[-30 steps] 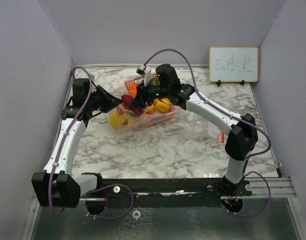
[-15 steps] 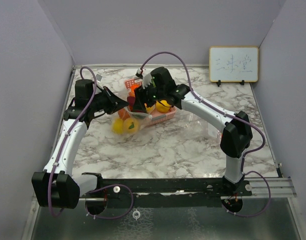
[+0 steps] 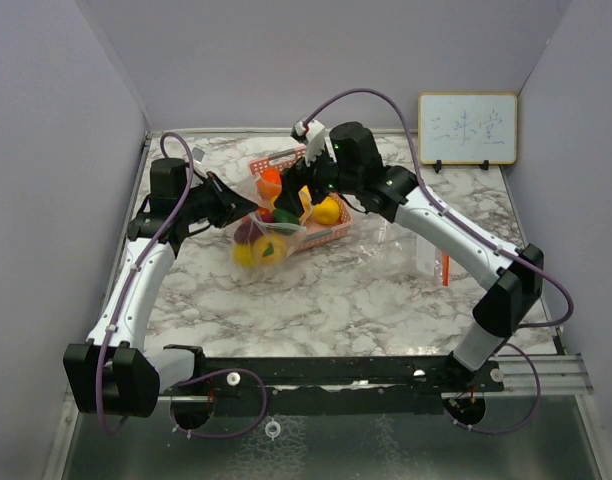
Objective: Place the food in the zip-top bag and seal the zipper
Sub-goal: Place the fake vegetable in the zipper food storage bag, then zip the zipper food storage bag at the center of the board.
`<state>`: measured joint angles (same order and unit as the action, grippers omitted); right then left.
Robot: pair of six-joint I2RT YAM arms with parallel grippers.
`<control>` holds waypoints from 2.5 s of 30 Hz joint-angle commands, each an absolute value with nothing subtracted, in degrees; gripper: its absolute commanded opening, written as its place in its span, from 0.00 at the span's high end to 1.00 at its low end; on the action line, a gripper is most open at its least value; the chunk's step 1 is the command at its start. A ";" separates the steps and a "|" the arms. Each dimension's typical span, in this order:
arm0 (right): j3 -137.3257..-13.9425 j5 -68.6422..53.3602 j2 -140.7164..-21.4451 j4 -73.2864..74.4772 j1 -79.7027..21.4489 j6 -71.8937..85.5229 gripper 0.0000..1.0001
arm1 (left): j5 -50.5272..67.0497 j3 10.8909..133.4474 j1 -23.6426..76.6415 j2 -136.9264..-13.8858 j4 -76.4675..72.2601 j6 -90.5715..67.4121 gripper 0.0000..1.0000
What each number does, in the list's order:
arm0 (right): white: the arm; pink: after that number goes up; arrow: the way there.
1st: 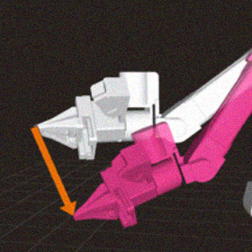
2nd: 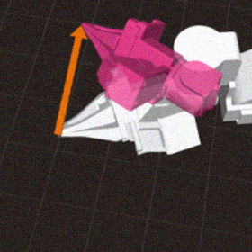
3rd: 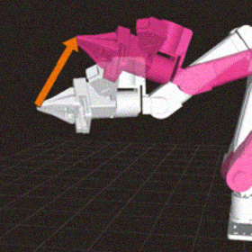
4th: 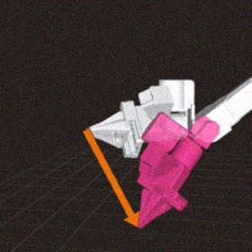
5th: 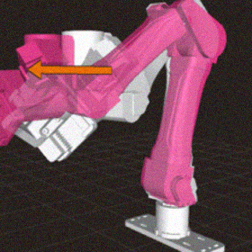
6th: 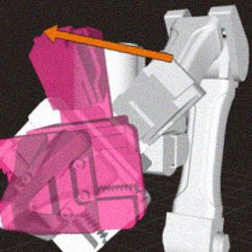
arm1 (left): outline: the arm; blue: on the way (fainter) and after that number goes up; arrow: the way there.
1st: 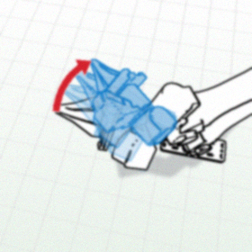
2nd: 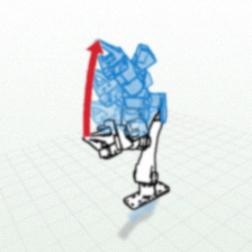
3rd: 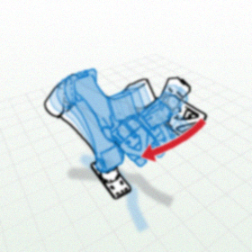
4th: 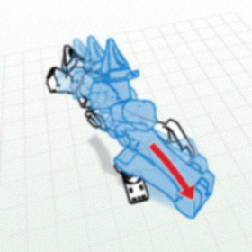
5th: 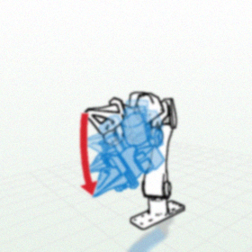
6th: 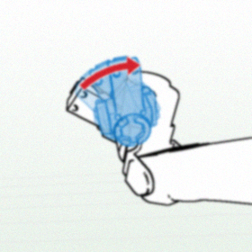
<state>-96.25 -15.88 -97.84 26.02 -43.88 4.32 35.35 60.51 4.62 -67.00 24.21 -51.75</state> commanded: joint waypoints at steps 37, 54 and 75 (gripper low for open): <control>-79.89 -35.97 -90.29 22.17 -44.38 -11.33 0.98 | 45.63 67.11 5.01 -68.73 23.40 -46.02 1.00; -94.37 -29.23 -95.50 25.88 -44.21 18.27 0.98 | 23.32 77.07 4.92 -61.16 34.80 -28.19 0.01; -120.72 -29.69 -114.96 31.85 -44.21 40.50 0.98 | 18.77 62.49 5.17 -46.39 25.16 -11.59 0.40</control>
<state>-116.57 -28.80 -113.73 30.22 -44.10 37.04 24.27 62.92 4.99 -46.24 26.39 -20.40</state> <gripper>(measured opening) 0.023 0.607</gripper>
